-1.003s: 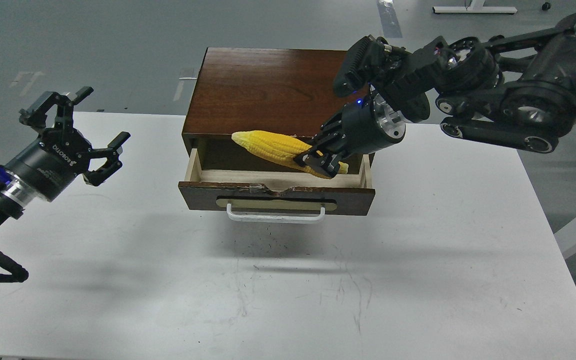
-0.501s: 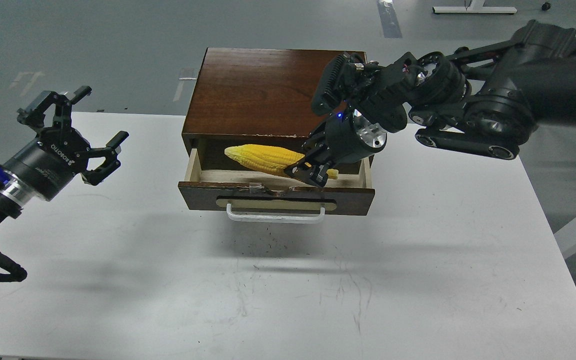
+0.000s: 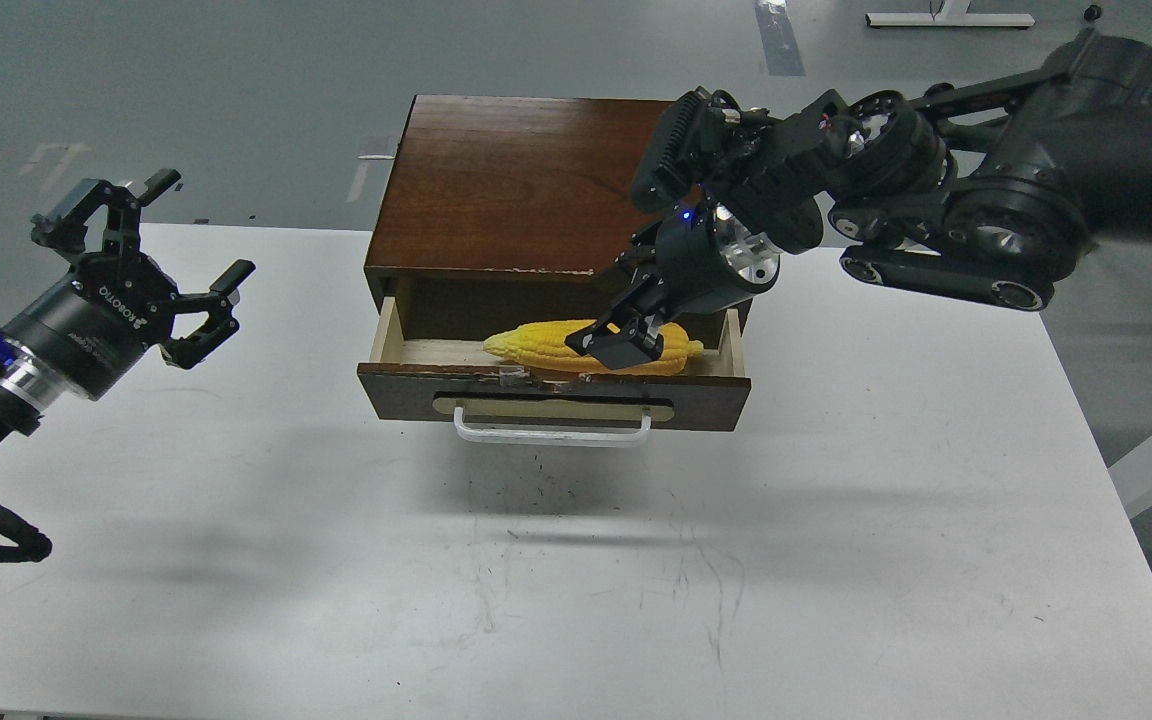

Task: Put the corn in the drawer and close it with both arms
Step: 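Withdraw the right gripper up and away from the drawer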

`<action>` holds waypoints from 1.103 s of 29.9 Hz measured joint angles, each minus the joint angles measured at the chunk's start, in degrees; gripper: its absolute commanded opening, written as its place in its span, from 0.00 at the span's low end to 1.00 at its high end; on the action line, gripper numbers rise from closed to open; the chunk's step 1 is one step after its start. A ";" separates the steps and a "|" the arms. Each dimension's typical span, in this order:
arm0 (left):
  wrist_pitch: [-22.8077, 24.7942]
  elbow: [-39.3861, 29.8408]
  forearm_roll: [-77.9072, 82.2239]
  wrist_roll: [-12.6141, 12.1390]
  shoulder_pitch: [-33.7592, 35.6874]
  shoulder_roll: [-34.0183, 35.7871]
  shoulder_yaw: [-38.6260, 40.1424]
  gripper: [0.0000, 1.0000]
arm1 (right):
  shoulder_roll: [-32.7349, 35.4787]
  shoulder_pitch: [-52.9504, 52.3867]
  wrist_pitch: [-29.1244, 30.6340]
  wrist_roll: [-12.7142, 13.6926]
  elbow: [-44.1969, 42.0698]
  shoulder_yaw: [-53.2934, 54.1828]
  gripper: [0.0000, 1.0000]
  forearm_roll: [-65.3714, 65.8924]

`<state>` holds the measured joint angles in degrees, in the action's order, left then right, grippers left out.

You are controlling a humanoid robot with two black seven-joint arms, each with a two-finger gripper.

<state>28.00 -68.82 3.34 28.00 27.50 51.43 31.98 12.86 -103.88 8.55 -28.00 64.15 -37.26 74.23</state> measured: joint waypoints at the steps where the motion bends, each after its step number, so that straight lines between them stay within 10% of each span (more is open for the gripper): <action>1: 0.00 0.00 0.00 0.00 0.00 0.06 0.01 1.00 | 0.91 -0.18 -0.03 0.00 0.02 0.73 0.92 -1.11; 11: 0.00 0.00 0.01 0.00 -0.06 0.68 -0.05 1.00 | 15.75 2.34 0.12 0.02 0.58 7.30 0.96 -24.88; 21: 0.00 -0.26 8.15 0.00 -0.09 0.61 -0.08 1.00 | 32.36 31.68 0.12 0.01 1.96 30.45 0.96 -46.79; 33: 0.00 -2.55 23.14 0.00 3.38 1.82 0.30 0.88 | 32.66 62.05 -0.20 0.01 -1.94 46.03 0.97 -60.79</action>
<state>28.00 -71.37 26.48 28.00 30.89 53.25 32.28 45.52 -41.83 8.34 -27.99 62.21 8.77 13.44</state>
